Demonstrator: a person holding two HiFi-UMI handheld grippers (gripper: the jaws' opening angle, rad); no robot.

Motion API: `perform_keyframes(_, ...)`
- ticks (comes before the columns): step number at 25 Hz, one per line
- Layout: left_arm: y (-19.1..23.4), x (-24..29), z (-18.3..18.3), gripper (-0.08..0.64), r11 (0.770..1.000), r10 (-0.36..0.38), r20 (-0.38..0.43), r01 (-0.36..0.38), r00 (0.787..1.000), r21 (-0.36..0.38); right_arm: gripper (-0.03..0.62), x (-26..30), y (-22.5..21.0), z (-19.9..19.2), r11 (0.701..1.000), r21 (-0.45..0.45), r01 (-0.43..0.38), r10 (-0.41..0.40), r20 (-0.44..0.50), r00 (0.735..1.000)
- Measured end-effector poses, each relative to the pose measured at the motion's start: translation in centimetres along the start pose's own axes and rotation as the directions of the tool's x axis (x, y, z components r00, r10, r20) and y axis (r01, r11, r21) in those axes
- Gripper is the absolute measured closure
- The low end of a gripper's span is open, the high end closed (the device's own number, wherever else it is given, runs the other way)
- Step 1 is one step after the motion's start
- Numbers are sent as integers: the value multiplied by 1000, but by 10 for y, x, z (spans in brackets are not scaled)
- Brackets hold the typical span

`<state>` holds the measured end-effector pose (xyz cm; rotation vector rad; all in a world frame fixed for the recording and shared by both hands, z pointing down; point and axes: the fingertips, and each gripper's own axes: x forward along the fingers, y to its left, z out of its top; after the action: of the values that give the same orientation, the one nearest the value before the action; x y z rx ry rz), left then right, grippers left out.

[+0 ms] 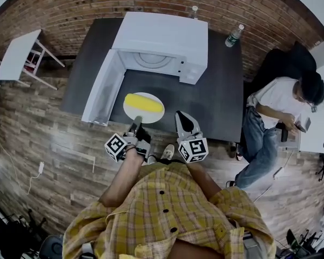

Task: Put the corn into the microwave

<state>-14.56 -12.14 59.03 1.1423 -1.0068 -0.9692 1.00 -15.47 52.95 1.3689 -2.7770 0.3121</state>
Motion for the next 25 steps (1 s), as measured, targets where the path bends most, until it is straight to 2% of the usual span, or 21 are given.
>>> perform_keyframes(10, -3, 35, -8, 538, 1000, -18, 32, 18, 999, -17, 592, 11, -27, 4, 1000, 7, -28, 28, -2, 1000)
perform_keyframes(13, 3, 41, -10, 538, 1000, 5, 22, -5, 1000, 0, 592, 13, -29, 0, 1000, -5, -30, 30, -18, 999)
perform_keyframes(18, 1, 55, -11, 545, 1000, -9, 7, 9, 1000, -17, 594, 19, -30, -5, 1000, 5, -24, 24, -38, 999)
perform_keyframes(22, 12, 63, -1, 545, 999, 34, -6, -34, 999, 3, 592, 26, -32, -6, 1000, 8, -7, 7, -40, 999)
perform_keyframes(25, 16, 73, 5, 545, 999, 48, -5, -48, 999, -21, 594, 34, -33, -6, 1000, 17, 3, -3, -38, 999)
